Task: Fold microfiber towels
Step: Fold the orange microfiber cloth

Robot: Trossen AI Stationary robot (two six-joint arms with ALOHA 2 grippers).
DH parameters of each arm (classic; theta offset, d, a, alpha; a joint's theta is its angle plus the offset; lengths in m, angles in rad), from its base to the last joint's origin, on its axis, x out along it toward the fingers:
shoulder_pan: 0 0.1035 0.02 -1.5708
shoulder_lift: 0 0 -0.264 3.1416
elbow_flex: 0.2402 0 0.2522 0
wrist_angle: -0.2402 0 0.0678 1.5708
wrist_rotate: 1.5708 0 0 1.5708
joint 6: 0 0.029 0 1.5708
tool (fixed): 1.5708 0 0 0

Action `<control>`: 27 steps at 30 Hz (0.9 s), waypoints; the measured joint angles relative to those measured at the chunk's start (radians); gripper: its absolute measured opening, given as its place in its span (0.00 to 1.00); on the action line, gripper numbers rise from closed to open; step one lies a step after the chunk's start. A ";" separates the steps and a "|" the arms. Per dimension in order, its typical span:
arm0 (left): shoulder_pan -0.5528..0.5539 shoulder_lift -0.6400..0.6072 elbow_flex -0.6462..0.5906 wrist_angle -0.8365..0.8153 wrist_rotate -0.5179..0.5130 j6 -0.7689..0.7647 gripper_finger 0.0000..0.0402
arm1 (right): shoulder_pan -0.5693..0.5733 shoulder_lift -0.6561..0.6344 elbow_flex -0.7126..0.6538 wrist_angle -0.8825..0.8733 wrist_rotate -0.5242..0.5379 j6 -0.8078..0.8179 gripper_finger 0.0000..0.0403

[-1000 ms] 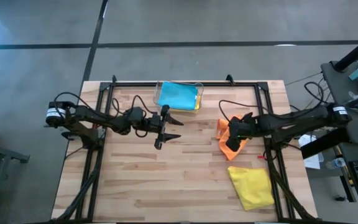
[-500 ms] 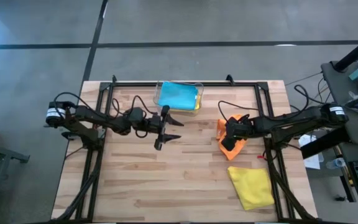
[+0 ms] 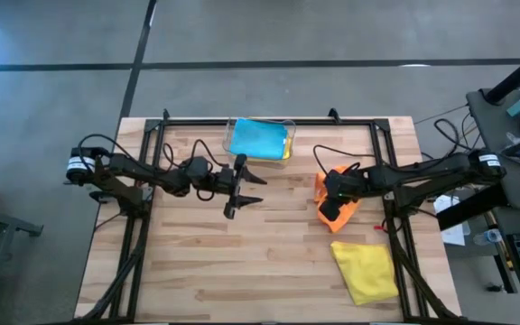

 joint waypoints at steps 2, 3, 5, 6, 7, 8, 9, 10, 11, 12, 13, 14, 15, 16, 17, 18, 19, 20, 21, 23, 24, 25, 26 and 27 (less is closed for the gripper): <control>-0.006 0.000 0.000 -0.001 0.000 0.000 0.55 | 0.020 0.000 0.069 -0.048 -0.003 -0.012 0.02; -0.008 0.000 0.001 -0.001 0.000 0.000 0.55 | 0.032 0.000 0.109 -0.074 -0.003 -0.015 0.02; -0.010 0.000 0.003 -0.001 0.001 0.000 0.55 | 0.058 0.000 0.188 -0.119 -0.002 -0.017 0.02; -0.010 0.000 0.005 0.000 0.001 0.001 0.55 | 0.071 0.005 0.232 -0.141 -0.002 -0.017 0.02; -0.009 0.000 0.008 0.000 0.001 0.000 0.55 | 0.086 0.009 0.275 -0.165 -0.002 -0.017 0.02; -0.009 0.000 0.013 -0.001 0.001 0.001 0.55 | 0.101 0.016 0.320 -0.195 -0.002 -0.018 0.02; -0.009 0.000 0.018 -0.001 0.001 0.001 0.55 | 0.117 0.028 0.367 -0.228 -0.002 -0.018 0.02; -0.009 0.000 0.023 -0.001 0.001 0.001 0.55 | 0.134 0.039 0.410 -0.259 -0.002 -0.018 0.02; -0.008 0.000 0.027 -0.002 0.001 0.001 0.55 | 0.151 0.054 0.463 -0.296 -0.002 -0.018 0.02; -0.008 0.000 0.032 -0.010 0.003 0.006 0.55 | 0.168 0.071 0.511 -0.334 -0.002 -0.018 0.02; -0.009 0.000 0.039 -0.027 0.014 0.024 0.55 | 0.185 0.090 0.558 -0.366 -0.003 -0.019 0.02; -0.011 0.000 0.048 -0.052 0.031 0.048 0.55 | 0.203 0.111 0.611 -0.397 -0.003 -0.025 0.02; -0.016 0.001 0.057 -0.081 0.049 0.073 0.55 | 0.218 0.132 0.660 -0.425 -0.002 -0.029 0.02; -0.024 0.001 0.066 -0.107 0.057 0.096 0.55 | 0.231 0.155 0.708 -0.449 0.000 -0.032 0.02; -0.032 0.002 0.075 -0.129 0.060 0.113 0.55 | 0.241 0.180 0.756 -0.473 0.006 -0.034 0.02; -0.038 0.006 0.085 -0.145 0.061 0.126 0.55 | 0.250 0.202 0.802 -0.494 0.017 -0.034 0.02; -0.045 0.011 0.096 -0.156 0.065 0.134 0.55 | 0.258 0.227 0.853 -0.515 0.036 -0.034 0.02; -0.052 0.017 0.103 -0.156 0.065 0.135 0.55 | 0.263 0.252 0.901 -0.532 0.062 -0.035 0.02; -0.059 0.022 0.109 -0.158 0.065 0.135 0.55 | 0.266 0.274 0.944 -0.548 0.094 -0.034 0.02; -0.074 0.040 0.125 -0.156 0.063 0.135 0.55 | 0.268 0.315 1.028 -0.579 0.159 -0.034 0.02; -0.083 0.051 0.133 -0.155 0.061 0.135 0.55 | 0.268 0.335 1.066 -0.592 0.192 -0.034 0.02; -0.092 0.059 0.137 -0.158 0.061 0.134 0.55 | 0.268 0.351 1.105 -0.606 0.227 -0.034 0.02; -0.100 0.070 0.142 -0.161 0.056 0.133 0.55 | 0.268 0.367 1.138 -0.620 0.266 -0.032 0.02; -0.109 0.078 0.149 -0.159 0.037 0.133 0.55 | 0.266 0.384 1.170 -0.633 0.301 -0.029 0.02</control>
